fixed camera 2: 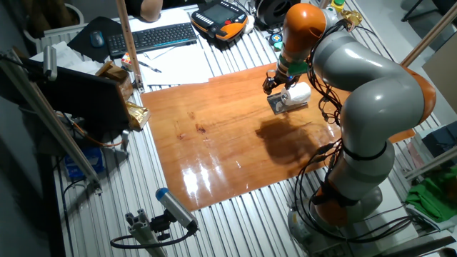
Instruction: Take the roll of paper down from the shelf
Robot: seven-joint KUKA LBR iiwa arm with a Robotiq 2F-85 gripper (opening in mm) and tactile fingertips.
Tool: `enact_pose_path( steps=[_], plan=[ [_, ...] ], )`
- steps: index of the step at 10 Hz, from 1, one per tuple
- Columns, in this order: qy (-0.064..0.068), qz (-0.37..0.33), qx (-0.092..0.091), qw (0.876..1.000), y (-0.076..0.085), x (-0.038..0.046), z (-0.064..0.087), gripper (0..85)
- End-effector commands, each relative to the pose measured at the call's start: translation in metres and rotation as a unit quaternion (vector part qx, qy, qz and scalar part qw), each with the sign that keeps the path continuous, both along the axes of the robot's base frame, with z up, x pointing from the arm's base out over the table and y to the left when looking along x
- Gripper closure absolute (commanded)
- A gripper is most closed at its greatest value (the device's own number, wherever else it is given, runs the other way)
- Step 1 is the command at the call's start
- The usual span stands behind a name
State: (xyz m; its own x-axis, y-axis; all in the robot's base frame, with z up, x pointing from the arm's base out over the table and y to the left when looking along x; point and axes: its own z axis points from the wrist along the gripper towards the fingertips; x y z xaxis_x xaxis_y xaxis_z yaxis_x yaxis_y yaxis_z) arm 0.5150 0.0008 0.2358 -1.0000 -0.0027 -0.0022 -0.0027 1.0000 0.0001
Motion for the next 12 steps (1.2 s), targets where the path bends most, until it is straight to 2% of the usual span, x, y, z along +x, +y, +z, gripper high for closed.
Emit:
enact_pose_path(
  steps=[1,12],
  plan=[
    [0.134,0.137,-0.054,0.980,0.0000,-0.0001,0.0001,84.0],
    [0.134,0.122,-0.057,0.982,-0.0001,0.0001,0.0002,84.0]
  ],
)
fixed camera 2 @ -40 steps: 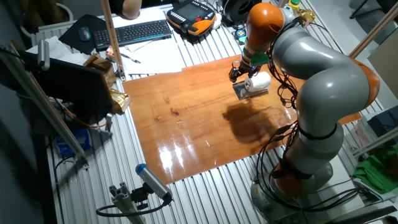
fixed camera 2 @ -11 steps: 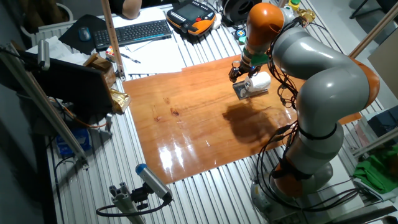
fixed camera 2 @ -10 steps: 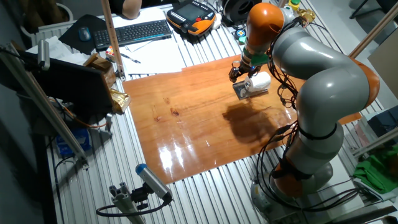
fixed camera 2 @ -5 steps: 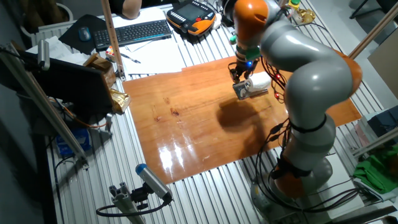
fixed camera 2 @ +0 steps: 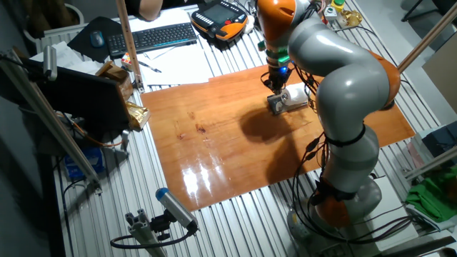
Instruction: Take the roll of paper down from the shelf
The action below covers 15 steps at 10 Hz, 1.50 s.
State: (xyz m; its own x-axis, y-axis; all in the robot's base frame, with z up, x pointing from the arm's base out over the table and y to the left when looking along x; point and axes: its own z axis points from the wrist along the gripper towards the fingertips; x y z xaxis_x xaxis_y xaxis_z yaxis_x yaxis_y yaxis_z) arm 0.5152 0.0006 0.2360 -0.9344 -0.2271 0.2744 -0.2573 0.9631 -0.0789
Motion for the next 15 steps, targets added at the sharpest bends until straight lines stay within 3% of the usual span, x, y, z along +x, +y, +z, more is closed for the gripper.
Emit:
enact_pose_path(
  steps=[1,7,9,10,11,12,14,15],
  plan=[
    [0.000,-0.007,-0.002,1.000,0.0000,0.0000,-0.0001,84.0],
    [-0.021,-0.087,-0.023,0.996,-0.0006,-0.0005,-0.0002,84.0],
    [-0.037,-0.129,-0.031,0.990,-0.0006,-0.0005,-0.0002,84.3],
    [-0.087,-0.167,-0.019,0.982,-0.0006,-0.0005,-0.0002,84.3],
    [-0.074,-0.219,-0.011,0.973,-0.0006,-0.0005,-0.0002,84.3],
    [-0.072,-0.262,-0.010,0.962,-0.0006,-0.0005,-0.0002,84.3],
    [-0.090,-0.316,-0.026,0.944,-0.0006,-0.0005,-0.0002,84.3],
    [-0.091,-0.347,-0.024,0.933,-0.0006,-0.0005,-0.0002,84.3]
  ],
)
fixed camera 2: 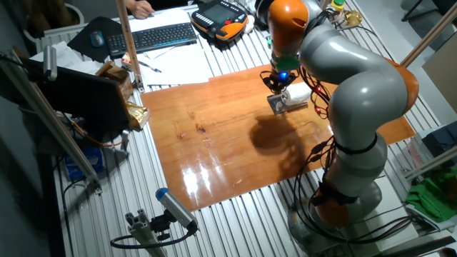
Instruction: Take the roll of paper down from the shelf
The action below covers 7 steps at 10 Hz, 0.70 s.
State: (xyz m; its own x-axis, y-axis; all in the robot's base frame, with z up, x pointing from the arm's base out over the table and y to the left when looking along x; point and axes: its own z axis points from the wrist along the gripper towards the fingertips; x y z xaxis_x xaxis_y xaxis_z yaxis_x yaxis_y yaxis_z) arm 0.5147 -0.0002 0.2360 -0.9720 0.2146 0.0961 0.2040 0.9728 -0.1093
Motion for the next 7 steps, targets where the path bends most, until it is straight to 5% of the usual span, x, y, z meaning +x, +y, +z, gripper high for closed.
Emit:
enact_pose_path(
  steps=[1,2,3,6,7],
  plan=[
    [0.008,-0.172,0.001,0.985,0.0003,0.0001,-0.0001,84.3],
    [0.008,-0.207,-0.001,0.978,0.0003,0.0001,-0.0001,84.3],
    [-0.003,-0.235,-0.021,0.972,0.0003,0.0001,-0.0001,84.3],
    [-0.027,-0.284,-0.040,0.958,0.0003,0.0001,-0.0001,84.3],
    [-0.047,-0.310,-0.040,0.949,0.0009,0.0100,-0.0052,81.0]
  ],
)
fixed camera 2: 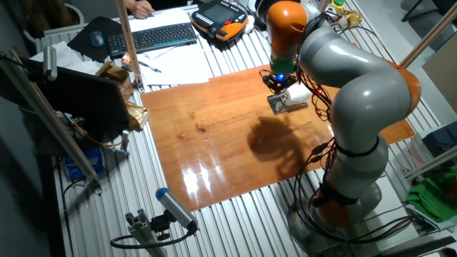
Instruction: Take the roll of paper down from the shelf
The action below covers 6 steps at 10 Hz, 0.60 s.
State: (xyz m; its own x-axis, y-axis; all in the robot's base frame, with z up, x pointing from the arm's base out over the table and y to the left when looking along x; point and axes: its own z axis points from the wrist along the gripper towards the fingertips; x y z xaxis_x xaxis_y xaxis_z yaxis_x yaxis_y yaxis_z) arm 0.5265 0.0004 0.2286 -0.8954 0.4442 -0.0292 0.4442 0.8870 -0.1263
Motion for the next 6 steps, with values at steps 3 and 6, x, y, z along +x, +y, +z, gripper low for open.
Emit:
enact_pose_path(
  steps=[3,6],
  plan=[
    [-0.035,-0.265,-0.024,0.963,-0.010,0.0172,-0.017,45.7],
    [-0.063,-0.338,-0.021,0.939,-0.026,0.0200,-0.032,35.7]
  ],
)
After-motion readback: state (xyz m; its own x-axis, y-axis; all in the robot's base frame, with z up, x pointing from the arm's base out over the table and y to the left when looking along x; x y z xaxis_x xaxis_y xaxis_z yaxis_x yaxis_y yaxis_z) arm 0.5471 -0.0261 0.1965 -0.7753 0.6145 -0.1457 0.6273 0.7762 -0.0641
